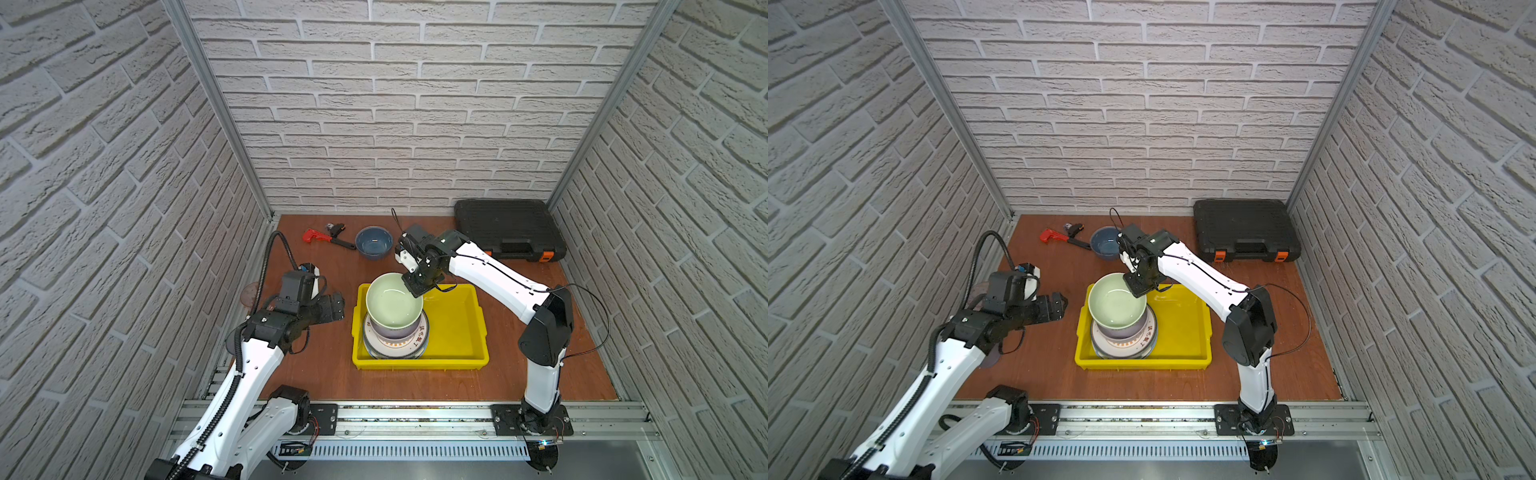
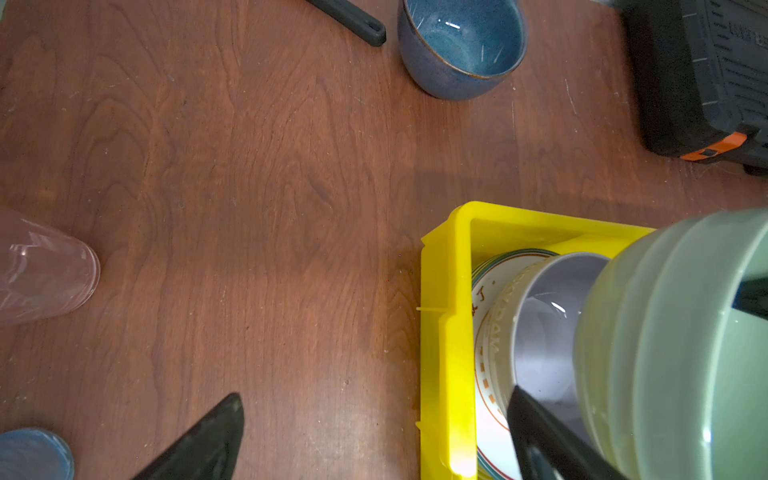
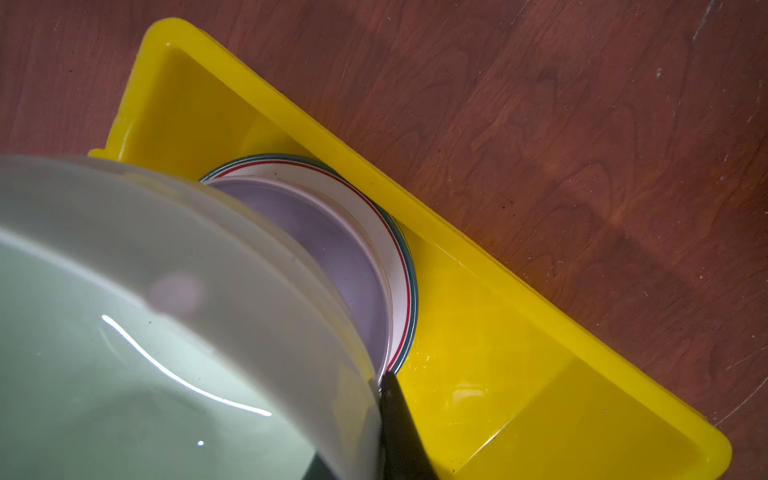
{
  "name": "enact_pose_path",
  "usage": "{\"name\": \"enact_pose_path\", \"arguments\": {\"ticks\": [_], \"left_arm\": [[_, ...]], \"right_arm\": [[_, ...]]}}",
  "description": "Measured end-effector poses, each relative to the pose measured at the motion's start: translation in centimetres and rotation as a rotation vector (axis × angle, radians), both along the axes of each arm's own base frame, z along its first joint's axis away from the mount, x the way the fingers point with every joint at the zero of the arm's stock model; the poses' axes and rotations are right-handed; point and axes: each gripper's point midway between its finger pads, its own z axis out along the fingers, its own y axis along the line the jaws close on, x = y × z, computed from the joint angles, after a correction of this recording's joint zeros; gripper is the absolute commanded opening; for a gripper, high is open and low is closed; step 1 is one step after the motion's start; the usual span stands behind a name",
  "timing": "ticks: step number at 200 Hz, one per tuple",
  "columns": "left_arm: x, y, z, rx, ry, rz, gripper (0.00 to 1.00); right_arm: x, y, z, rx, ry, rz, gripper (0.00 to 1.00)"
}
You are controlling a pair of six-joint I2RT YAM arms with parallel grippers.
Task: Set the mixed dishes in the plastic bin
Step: 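Lower the pale green bowl into the lavender bowl with the right gripper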
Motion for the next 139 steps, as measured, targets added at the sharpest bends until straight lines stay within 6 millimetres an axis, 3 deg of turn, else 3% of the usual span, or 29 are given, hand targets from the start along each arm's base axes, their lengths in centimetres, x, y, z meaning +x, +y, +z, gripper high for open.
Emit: {"name": "enact_pose_path", "arguments": {"ticks": [80, 139], "left_arm": [[0.0, 0.1, -0.1, 0.000, -0.001, 0.001, 0.98], [0.0, 0.1, -0.1, -0.001, -0.004, 0.003, 0.98]], "right_arm": [[-0.5, 0.5, -2.4, -0.046, 0.053, 0.015, 0.06], [-0.7, 0.5, -2.6, -0.053, 0.061, 0.019, 0.06]]}}
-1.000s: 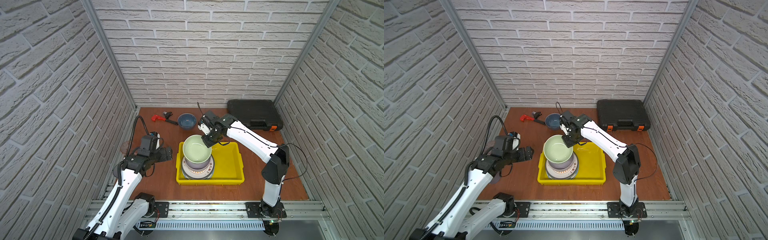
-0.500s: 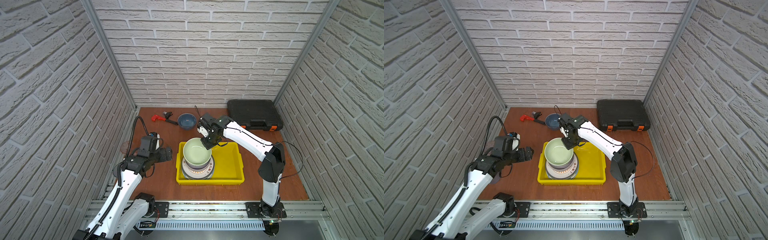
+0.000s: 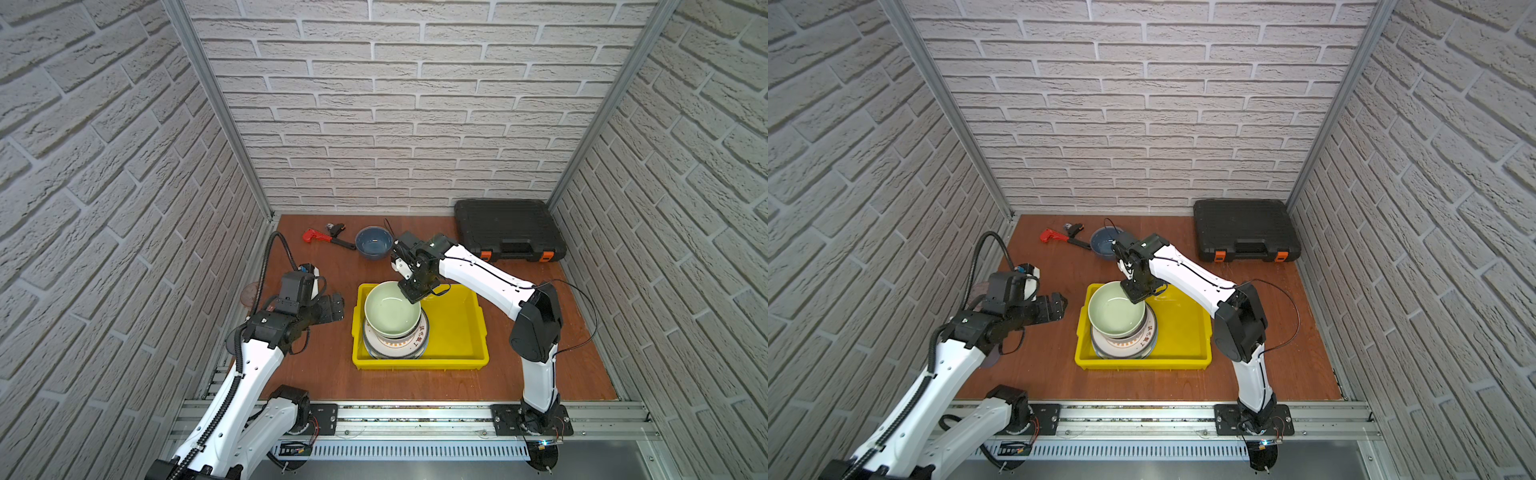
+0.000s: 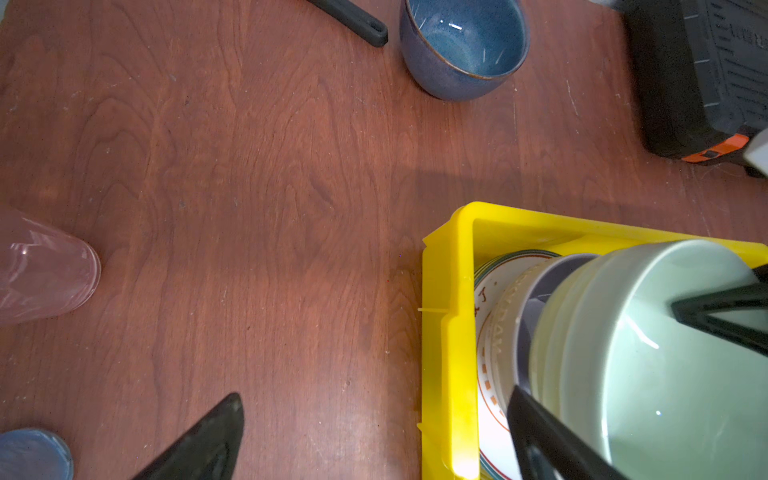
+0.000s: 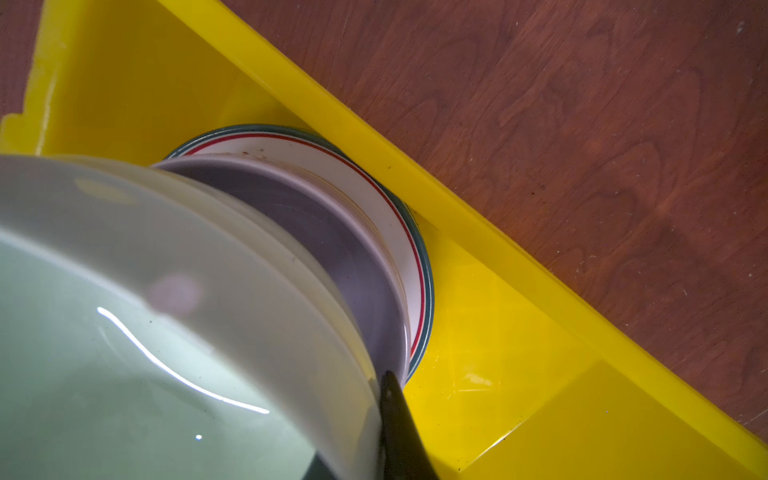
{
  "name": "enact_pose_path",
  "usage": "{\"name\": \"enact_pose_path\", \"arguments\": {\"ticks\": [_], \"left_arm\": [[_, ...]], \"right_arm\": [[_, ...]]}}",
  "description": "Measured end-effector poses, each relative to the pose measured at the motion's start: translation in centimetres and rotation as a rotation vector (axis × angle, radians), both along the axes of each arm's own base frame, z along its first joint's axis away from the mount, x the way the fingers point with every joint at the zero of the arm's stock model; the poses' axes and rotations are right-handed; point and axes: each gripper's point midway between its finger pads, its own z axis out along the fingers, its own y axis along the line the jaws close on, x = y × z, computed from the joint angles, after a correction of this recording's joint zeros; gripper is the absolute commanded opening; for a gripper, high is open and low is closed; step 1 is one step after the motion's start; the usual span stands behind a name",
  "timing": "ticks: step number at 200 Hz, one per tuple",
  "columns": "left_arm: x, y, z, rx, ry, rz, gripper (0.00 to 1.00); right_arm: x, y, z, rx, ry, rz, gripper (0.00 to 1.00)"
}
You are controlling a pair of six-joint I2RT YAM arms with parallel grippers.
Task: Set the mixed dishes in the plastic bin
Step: 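Lower the pale green bowl into the lavender bowl with the right gripper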
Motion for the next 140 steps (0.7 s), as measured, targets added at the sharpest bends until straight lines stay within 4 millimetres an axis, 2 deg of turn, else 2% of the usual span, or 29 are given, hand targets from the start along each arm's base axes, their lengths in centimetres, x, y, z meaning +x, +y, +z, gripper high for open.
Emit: {"name": "enact_pose_path", "arguments": {"ticks": [44, 90, 111, 140], "left_arm": [[0.0, 0.0, 0.0, 0.000, 0.000, 0.001, 0.98], [0.1, 0.0, 0.0, -0.001, -0.003, 0.002, 0.98], [0.2, 0.0, 0.1, -0.002, -0.007, 0.003, 0.98], [0.2, 0.0, 0.1, -0.002, -0.007, 0.003, 0.98]], "right_arm": [[-0.2, -0.2, -0.2, -0.012, 0.011, 0.000, 0.06], [0.0, -0.4, -1.9, -0.052, 0.035, -0.003, 0.06], [0.0, -0.3, -2.0, -0.052, 0.037, -0.002, 0.07], [0.0, -0.3, -2.0, -0.051, 0.038, -0.006, 0.16]]}}
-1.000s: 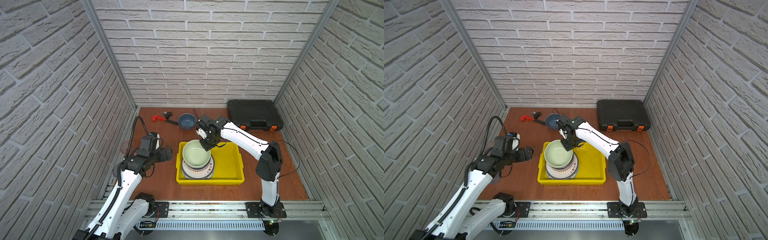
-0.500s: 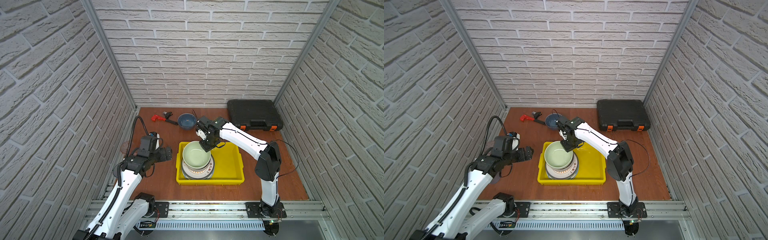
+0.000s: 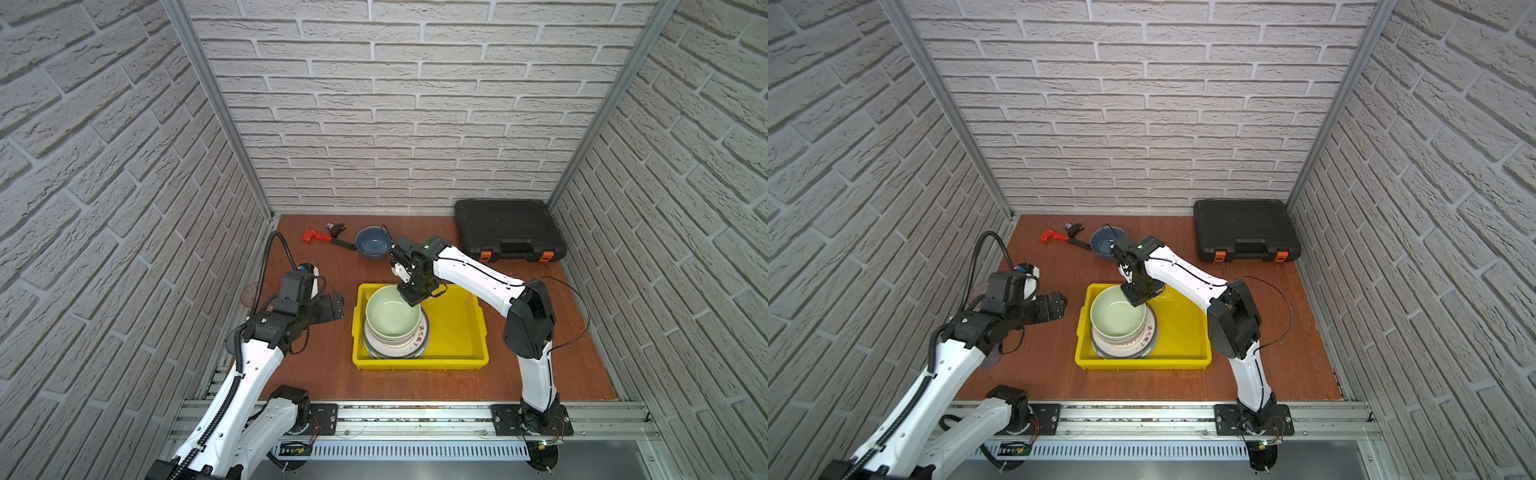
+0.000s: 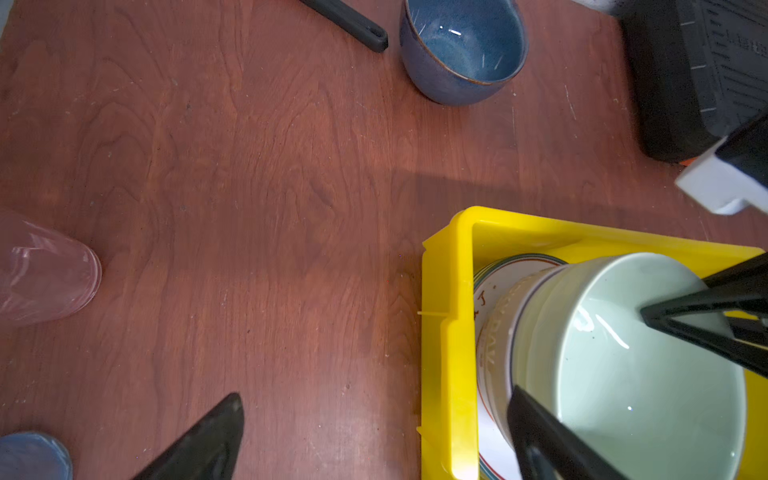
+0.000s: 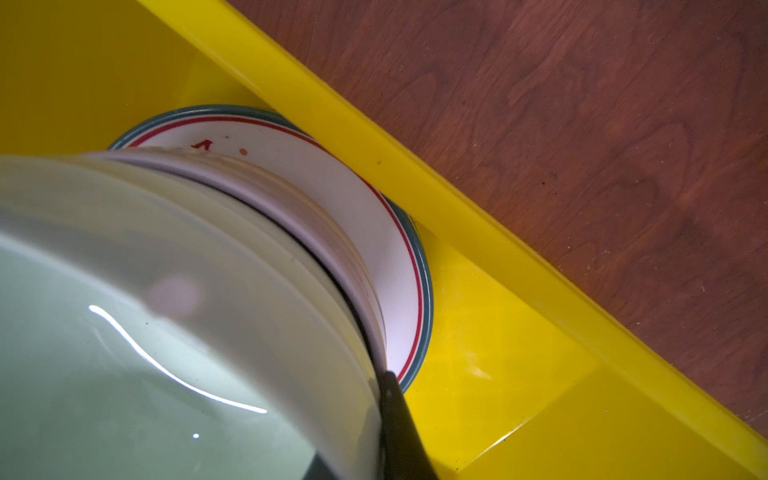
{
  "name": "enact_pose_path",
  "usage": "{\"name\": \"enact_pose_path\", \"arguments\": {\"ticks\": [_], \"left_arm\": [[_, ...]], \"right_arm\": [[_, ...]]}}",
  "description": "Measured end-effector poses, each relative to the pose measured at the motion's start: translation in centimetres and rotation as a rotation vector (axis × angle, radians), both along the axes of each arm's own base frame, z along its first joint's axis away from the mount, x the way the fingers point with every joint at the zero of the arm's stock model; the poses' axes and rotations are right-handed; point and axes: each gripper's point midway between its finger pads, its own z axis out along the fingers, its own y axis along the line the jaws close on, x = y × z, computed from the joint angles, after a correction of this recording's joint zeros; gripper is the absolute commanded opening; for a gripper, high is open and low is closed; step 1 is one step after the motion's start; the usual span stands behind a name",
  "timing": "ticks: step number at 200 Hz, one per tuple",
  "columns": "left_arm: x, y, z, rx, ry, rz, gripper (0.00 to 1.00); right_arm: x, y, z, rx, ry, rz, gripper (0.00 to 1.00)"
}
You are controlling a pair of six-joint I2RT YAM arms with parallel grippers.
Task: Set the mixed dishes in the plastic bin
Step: 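Lower the pale green bowl into the lavender bowl with the right gripper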
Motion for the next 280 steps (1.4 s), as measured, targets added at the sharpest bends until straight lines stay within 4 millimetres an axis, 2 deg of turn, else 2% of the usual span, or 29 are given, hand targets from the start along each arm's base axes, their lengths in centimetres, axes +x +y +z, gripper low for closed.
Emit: {"name": "enact_pose_path", "arguments": {"ticks": [37, 72, 115, 151, 198, 280], "left_arm": [[0.0, 0.0, 0.0, -0.001, -0.001, 0.002, 0.98], [0.1, 0.0, 0.1, -0.002, -0.005, 0.003, 0.98], [0.1, 0.0, 0.1, -0.002, -0.006, 0.003, 0.98], [0.2, 0.1, 0.1, -0.002, -0.006, 0.006, 0.98], [0.2, 0.1, 0.1, -0.002, -0.005, 0.006, 0.98], [0.2, 0.1, 0.0, -0.001, -0.004, 0.007, 0.98]], "right_arm": [[-0.1, 0.3, 0.0, 0.014, 0.006, -0.008, 0.27], [0.1, 0.4, 0.5, 0.026, -0.012, -0.012, 0.28], [0.7, 0.4, 3.0, 0.073, -0.092, -0.020, 0.30], [1.1, 0.4, 4.6, 0.104, -0.149, -0.032, 0.27], [1.3, 0.6, 4.3, 0.113, -0.157, -0.033, 0.27], [1.8, 1.1, 3.9, 0.124, -0.166, -0.032, 0.19]]}}
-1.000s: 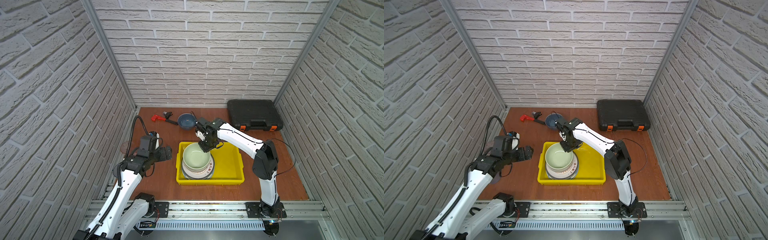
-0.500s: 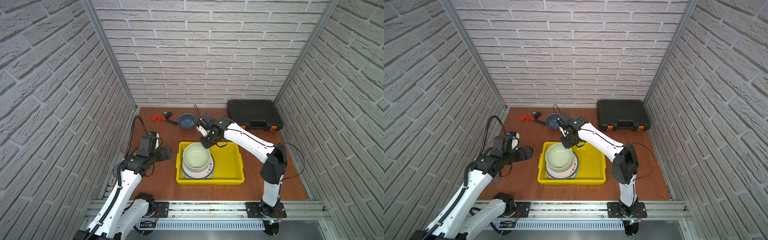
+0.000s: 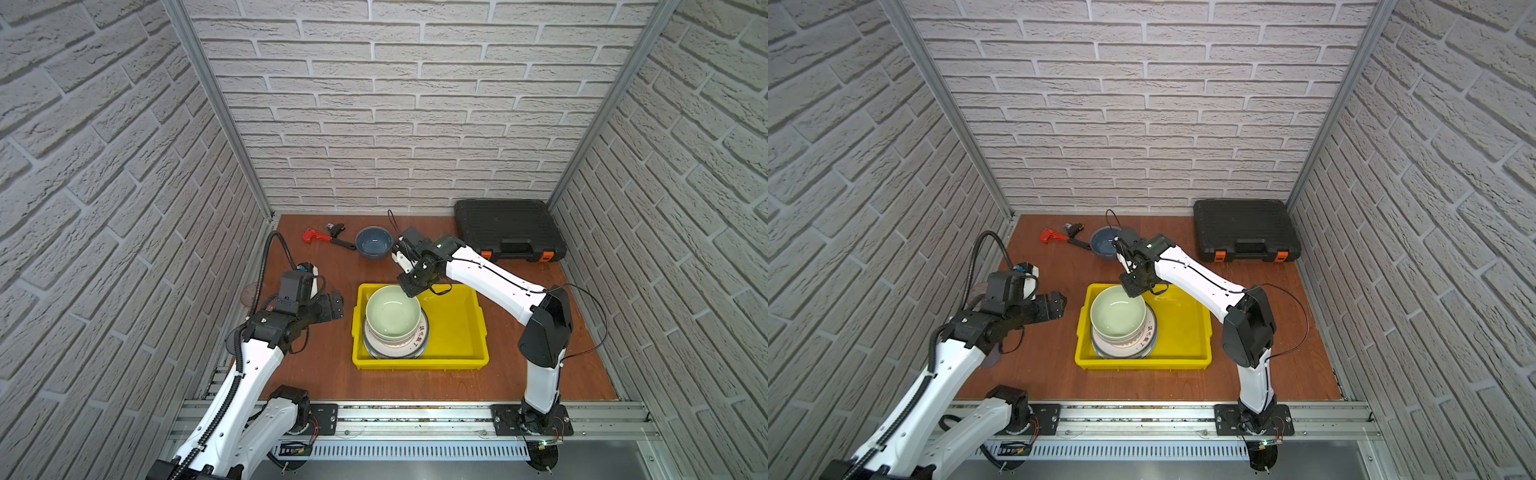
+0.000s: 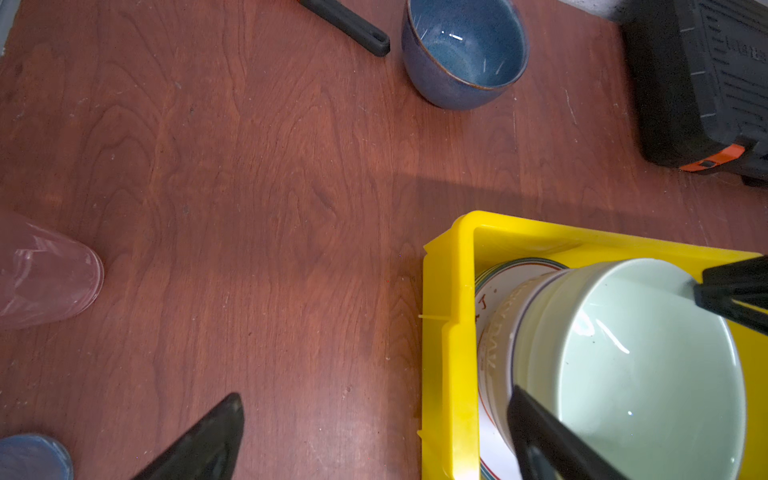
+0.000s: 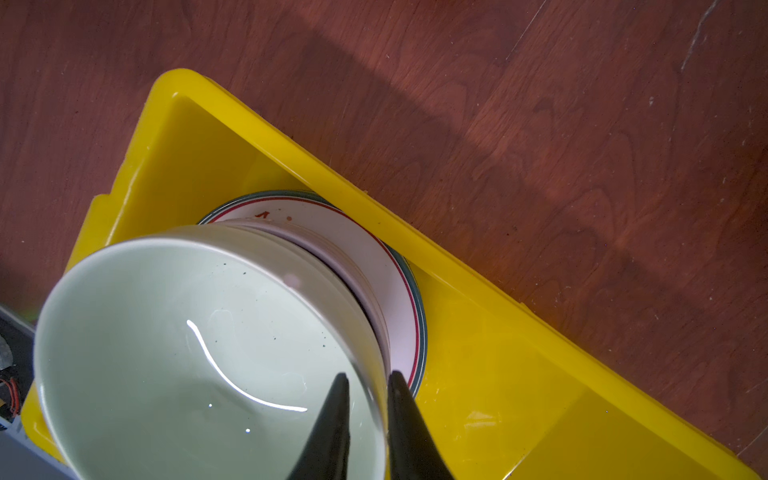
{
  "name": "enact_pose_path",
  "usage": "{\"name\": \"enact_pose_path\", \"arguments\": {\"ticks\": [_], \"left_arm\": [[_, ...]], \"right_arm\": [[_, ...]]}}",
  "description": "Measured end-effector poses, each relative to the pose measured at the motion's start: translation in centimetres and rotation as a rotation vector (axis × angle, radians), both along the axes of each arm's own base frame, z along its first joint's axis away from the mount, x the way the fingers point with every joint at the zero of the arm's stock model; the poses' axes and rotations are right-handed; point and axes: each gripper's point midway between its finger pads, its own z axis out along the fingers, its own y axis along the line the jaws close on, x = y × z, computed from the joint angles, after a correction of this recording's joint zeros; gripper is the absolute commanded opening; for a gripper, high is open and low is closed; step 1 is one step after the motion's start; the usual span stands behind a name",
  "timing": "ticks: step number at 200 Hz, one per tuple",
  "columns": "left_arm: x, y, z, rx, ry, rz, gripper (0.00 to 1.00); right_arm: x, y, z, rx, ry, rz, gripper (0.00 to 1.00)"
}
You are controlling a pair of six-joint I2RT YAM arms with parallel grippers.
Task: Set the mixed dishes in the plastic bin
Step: 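Lower the pale green bowl into the lavender bowl with the right gripper, then open the right gripper and raise it while the left moves over the bin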
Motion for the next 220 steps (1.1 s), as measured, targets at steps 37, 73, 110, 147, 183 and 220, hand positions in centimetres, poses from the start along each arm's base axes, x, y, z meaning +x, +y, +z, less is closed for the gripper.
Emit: {"name": "enact_pose_path", "arguments": {"ticks": [37, 73, 110, 147, 183, 220], "left_arm": [[0.1, 0.0, -0.2, 0.002, 0.008, 0.002, 0.98], [0.1, 0.0, -0.3, 0.003, 0.012, 0.002, 0.98], [0.1, 0.1, -0.4, 0.004, 0.016, 0.006, 0.98], [0.3, 0.1, -0.7, 0.006, 0.028, 0.006, 0.98], [0.7, -0.3, -1.2, -0.003, 0.045, -0.003, 0.96], [1.2, -2.0, -1.8, -0.067, 0.087, -0.056, 0.82]], "right_arm": [[0.1, 0.1, -0.1, 0.001, -0.001, 0.000, 0.17], [0.2, 0.3, -0.8, -0.003, 0.010, 0.001, 0.16], [0.1, -0.1, -1.6, -0.017, 0.030, 0.001, 0.12], [0.1, -0.1, -1.7, -0.015, 0.032, -0.004, 0.21], [0.3, -0.2, -1.6, -0.015, 0.027, -0.008, 0.30], [-0.1, -0.9, -0.3, -0.006, -0.001, -0.011, 0.39]]}}
